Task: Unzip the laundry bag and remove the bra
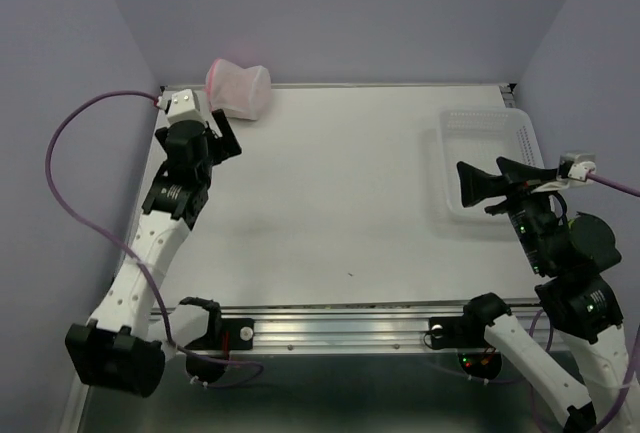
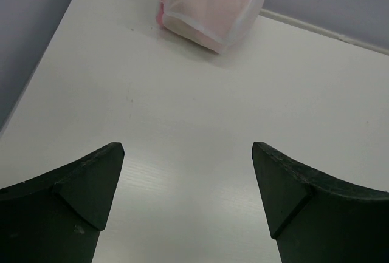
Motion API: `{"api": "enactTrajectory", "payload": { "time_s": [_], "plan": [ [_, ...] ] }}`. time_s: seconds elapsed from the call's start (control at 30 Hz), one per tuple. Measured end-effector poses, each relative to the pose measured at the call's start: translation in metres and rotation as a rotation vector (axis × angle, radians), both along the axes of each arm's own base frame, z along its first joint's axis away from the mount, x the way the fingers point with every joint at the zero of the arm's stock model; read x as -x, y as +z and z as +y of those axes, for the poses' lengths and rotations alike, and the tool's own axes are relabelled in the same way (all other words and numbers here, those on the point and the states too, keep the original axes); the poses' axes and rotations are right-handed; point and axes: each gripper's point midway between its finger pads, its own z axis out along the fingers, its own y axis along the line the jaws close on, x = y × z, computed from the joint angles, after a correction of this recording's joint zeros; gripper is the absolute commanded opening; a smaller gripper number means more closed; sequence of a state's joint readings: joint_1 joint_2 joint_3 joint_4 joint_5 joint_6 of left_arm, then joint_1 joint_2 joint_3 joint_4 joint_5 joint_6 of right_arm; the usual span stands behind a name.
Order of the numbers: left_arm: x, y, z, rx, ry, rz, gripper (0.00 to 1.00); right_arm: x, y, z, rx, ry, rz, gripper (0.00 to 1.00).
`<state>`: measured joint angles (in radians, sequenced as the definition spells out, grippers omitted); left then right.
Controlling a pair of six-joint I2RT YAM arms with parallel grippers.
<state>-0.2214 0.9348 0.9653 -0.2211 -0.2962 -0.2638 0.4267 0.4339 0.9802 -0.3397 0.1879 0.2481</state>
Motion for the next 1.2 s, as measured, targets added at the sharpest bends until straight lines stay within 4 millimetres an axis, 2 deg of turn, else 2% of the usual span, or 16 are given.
{"api": "enactTrajectory", "payload": {
  "time_s": [0.1,0.2,0.43,0.47,0.63,0.7,0.77,0.83,0.87,0.9,1.0,1.07,1.1,1.2],
  "plan": [
    [-0.051,-0.002,0.007,-0.018,0.040,0.028,0.99,-0.007,-0.021,0.015,0.018,0.057,0.059,1.00],
    [-0.096,0.008,0.019,-0.022,0.082,0.001,0.99,-0.011,-0.036,0.022,0.026,0.088,0.097,1.00],
    [-0.197,0.025,0.045,-0.050,0.133,-0.065,0.99,-0.008,-0.042,0.030,0.020,0.130,0.111,1.00],
    [-0.208,0.013,0.049,-0.054,0.133,-0.044,0.99,-0.008,-0.043,0.030,0.019,0.133,0.110,1.00],
    [-0.260,-0.020,0.073,-0.075,0.077,-0.007,0.99,-0.007,-0.048,0.032,0.021,0.145,0.109,1.00],
    [-0.280,-0.044,0.082,-0.094,0.050,0.023,0.98,-0.010,-0.050,0.034,0.025,0.151,0.116,1.00],
    [-0.295,-0.063,0.086,-0.101,0.018,0.044,0.98,-0.014,-0.053,0.037,0.033,0.156,0.128,1.00],
    [-0.313,-0.091,0.084,-0.098,-0.035,0.072,0.94,-0.020,-0.059,0.042,0.047,0.163,0.151,1.00],
    [-0.316,-0.095,0.082,-0.095,-0.051,0.074,0.93,-0.022,-0.061,0.043,0.051,0.167,0.157,1.00],
    [-0.323,-0.112,0.079,-0.087,-0.071,0.092,0.91,-0.026,-0.066,0.046,0.062,0.173,0.177,1.00],
    [-0.337,-0.143,0.069,-0.066,-0.141,0.119,0.79,-0.032,-0.076,0.053,0.082,0.196,0.214,1.00],
    [-0.341,-0.160,0.062,-0.047,-0.179,0.133,0.55,-0.034,-0.079,0.056,0.088,0.208,0.226,1.00],
    [-0.342,-0.165,0.058,-0.039,-0.198,0.136,0.33,-0.034,-0.081,0.058,0.089,0.213,0.230,1.00],
    [-0.344,-0.169,0.053,-0.029,-0.225,0.127,0.05,-0.034,-0.088,0.060,0.094,0.224,0.243,1.00]
  ]
}}
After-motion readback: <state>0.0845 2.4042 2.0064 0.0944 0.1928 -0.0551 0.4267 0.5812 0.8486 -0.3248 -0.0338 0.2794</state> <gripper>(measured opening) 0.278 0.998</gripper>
